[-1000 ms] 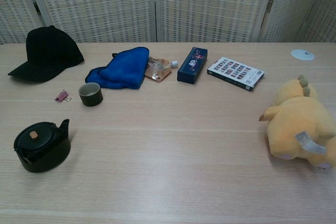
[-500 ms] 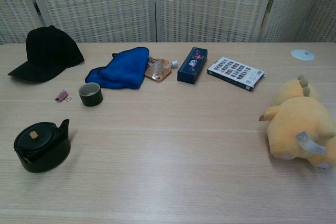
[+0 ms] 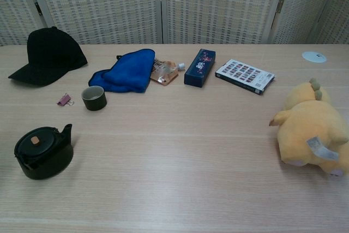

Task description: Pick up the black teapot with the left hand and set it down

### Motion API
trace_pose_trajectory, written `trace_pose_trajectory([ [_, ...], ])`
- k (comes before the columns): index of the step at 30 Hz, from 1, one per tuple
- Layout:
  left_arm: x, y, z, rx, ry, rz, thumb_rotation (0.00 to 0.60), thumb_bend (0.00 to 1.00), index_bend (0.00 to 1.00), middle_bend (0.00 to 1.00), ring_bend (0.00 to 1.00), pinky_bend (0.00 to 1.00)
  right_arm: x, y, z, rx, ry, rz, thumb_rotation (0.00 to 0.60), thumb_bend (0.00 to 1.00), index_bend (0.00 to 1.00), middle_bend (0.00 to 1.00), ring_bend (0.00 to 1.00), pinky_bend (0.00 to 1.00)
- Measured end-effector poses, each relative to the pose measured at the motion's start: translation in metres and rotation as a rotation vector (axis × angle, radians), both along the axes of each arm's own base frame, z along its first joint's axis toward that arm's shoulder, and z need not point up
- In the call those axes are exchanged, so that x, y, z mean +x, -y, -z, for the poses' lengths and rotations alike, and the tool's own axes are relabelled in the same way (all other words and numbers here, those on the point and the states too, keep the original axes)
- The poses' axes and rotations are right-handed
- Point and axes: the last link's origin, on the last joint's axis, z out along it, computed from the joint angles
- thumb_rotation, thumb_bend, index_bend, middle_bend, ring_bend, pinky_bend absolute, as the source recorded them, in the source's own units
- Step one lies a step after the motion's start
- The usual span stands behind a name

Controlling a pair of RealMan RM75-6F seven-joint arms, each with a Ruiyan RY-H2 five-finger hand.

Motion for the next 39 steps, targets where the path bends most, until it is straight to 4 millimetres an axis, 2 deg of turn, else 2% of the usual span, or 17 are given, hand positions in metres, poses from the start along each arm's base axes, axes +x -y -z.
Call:
trace_pose_trajectory([
  [7,0.014,-0.012,0.020,-0.087,-0.052,0.037,0.600,0.23,0.00,0.03,0.13,0.02,-0.003,-0.001,-0.006,-0.024,0.000,0.010,0.600,0.21,0.20,0.25,0.20,0.20],
  [13,0.024,-0.021,0.044,-0.152,-0.070,0.029,0.600,0.21,0.00,0.00,0.06,0.02,-0.006,-0.002,-0.006,-0.028,0.002,0.012,0.600,0.21,0.20,0.24,0.20,0.20],
  [20,0.040,-0.033,0.072,-0.197,-0.056,0.050,0.600,0.21,0.00,0.00,0.04,0.02,-0.011,-0.002,-0.007,-0.038,0.004,0.017,0.600,0.21,0.20,0.23,0.20,0.20],
  [32,0.061,-0.030,0.093,-0.265,-0.020,0.059,0.600,0.21,0.00,0.00,0.04,0.02,-0.019,-0.004,-0.008,-0.043,0.009,0.038,0.600,0.21,0.20,0.23,0.20,0.20],
  [39,0.062,-0.030,0.102,-0.293,-0.035,0.050,0.599,0.21,0.00,0.00,0.04,0.01,-0.022,-0.003,-0.007,-0.044,0.010,0.045,0.600,0.21,0.20,0.22,0.20,0.20],
])
